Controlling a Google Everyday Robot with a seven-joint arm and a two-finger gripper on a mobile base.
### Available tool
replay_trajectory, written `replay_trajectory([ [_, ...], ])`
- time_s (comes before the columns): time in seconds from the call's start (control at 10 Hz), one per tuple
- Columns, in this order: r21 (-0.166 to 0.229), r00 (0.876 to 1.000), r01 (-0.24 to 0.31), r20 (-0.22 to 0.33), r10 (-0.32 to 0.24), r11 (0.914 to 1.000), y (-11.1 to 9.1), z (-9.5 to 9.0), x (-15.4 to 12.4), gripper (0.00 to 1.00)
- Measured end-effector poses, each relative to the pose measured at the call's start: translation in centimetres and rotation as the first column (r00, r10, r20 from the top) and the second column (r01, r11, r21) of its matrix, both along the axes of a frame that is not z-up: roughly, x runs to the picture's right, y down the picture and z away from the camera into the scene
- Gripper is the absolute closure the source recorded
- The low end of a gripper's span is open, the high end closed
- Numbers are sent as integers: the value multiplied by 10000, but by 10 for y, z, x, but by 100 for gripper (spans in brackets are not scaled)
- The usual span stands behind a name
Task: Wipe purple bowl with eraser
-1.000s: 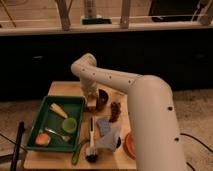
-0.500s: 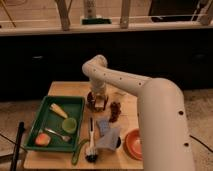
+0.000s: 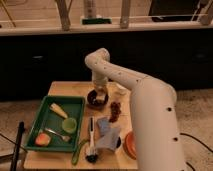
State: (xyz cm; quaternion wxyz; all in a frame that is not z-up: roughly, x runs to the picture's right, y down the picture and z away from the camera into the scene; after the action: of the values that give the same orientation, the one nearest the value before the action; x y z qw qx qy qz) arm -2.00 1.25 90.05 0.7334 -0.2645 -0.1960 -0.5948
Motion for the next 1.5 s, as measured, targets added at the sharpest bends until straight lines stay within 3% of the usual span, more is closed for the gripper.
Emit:
replay_trajectory([
  [0.2,73,9999,139,33,-140,9999,-9,3,-14,100],
  [0.7,116,9903,1051,903,-1058,9944,5,-12,-58,100],
  [0.9,37,9870,1243,1022,-1240,9922,16,-20,-54,100],
  [1.1,-59,9908,1016,900,-1007,9948,23,-25,-29,100],
  [1.5,52,9986,314,432,-316,9995,7,-16,-2,100],
])
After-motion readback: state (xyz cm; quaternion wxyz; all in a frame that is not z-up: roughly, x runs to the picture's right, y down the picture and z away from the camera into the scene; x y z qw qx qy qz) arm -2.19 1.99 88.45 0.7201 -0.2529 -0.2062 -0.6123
